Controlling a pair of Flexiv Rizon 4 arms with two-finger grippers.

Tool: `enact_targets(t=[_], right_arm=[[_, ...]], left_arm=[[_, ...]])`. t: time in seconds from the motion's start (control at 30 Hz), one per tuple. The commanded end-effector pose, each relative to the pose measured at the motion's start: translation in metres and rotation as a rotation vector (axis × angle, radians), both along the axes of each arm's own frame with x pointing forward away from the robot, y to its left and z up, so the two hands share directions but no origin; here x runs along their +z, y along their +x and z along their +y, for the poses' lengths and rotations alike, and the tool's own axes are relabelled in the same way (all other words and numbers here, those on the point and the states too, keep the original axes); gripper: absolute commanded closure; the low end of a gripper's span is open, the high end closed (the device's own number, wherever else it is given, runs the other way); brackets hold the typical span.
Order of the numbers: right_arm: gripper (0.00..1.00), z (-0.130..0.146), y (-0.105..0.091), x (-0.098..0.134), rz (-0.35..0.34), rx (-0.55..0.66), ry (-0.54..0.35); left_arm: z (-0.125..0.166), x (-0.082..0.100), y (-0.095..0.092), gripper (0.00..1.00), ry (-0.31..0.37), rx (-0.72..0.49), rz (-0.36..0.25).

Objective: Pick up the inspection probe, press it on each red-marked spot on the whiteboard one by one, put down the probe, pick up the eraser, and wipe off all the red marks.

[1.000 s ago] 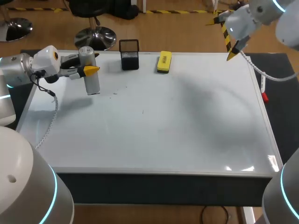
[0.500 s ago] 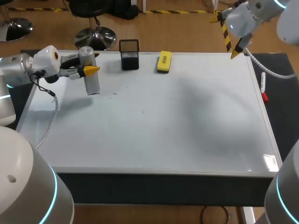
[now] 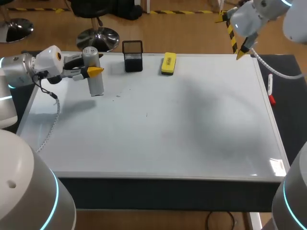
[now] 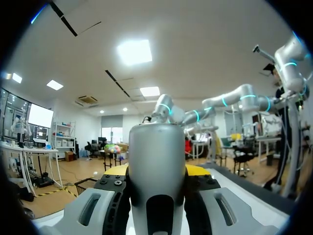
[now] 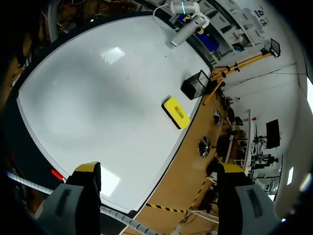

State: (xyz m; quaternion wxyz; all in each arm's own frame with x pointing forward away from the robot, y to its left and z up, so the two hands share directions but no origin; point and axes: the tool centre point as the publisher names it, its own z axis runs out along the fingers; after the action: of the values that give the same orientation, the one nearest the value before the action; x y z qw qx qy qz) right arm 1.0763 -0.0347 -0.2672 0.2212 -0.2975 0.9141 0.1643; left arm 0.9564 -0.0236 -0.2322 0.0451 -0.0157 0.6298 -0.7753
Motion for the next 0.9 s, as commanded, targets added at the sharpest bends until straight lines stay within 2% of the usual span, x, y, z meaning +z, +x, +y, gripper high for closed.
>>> enact_targets(t=[0.03,0.6,0.83,0.9], right_arm=[[0.0,0.0,0.0,0.001,0.004,0.001,-0.006],[0.0,0.0,0.0,0.001,0.004,0.001,-0.006],[0.0,0.0,0.0,0.001,0.004,0.001,-0.006],[0.0,0.0,0.0,0.001,0.004,0.001,-0.006]], left_arm=[[-0.008,0.005,0.022,1.0,0.007,-0.051,-0.017],[-0.065,0.067,0.075,1.0,-0.011,-0.194,-0.111],[-0.081,0.084,0.094,1.0,-0.002,-0.234,-0.138],[-0.085,0.087,0.101,1.0,-0.018,-0.253,-0.135]])
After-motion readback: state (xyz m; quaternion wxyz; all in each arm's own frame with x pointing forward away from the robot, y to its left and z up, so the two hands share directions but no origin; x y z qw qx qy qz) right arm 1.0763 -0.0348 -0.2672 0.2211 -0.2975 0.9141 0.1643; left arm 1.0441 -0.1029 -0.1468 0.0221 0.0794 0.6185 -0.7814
